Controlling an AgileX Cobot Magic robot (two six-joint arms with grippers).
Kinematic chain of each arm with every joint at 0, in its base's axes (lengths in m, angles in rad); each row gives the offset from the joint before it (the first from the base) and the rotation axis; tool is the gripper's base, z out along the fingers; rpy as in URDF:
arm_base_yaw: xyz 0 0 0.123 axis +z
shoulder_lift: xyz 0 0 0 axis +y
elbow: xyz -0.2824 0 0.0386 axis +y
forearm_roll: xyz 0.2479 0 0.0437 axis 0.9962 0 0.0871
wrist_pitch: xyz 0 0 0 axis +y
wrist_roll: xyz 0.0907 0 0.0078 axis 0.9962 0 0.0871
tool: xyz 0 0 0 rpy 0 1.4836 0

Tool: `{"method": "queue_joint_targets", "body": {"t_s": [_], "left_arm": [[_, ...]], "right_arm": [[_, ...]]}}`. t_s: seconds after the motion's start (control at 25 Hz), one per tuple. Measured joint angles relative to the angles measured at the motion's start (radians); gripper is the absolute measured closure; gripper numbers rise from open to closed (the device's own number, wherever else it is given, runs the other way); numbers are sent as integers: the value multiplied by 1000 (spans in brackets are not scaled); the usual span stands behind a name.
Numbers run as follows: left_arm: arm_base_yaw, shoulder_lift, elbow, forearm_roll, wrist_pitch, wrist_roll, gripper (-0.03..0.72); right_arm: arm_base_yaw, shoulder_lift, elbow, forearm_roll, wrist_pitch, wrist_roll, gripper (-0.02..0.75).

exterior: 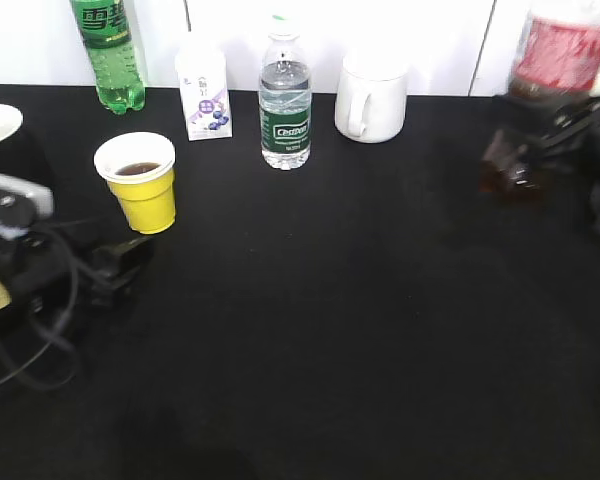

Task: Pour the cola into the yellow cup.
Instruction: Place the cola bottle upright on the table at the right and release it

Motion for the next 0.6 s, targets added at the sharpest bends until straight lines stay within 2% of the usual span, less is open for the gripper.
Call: {"method": "queue_joint_targets", "body": {"t_s": [0.08, 0.2, 0.28, 0.32, 0.44, 0.6], "left_arm": [[0, -55, 38, 1, 9, 0, 92], [0, -146, 43, 10, 30, 0, 96], [0, -201, 43, 33, 66, 0, 97], [0, -229, 43, 40, 107, 0, 97], [0, -321, 44, 75, 174, 0, 97], [0, -414, 44, 82, 215, 0, 97]], "right_arm": [[0, 108, -30, 3, -62, -23, 332], [5, 202, -101, -65, -85, -63, 332], [47, 235, -145, -68, -88, -128, 332], [80, 256, -159, -59, -86, -170, 332], [143, 337, -167, 59, -119, -254, 332], [143, 366, -168, 107, -158, -262, 332]]}}
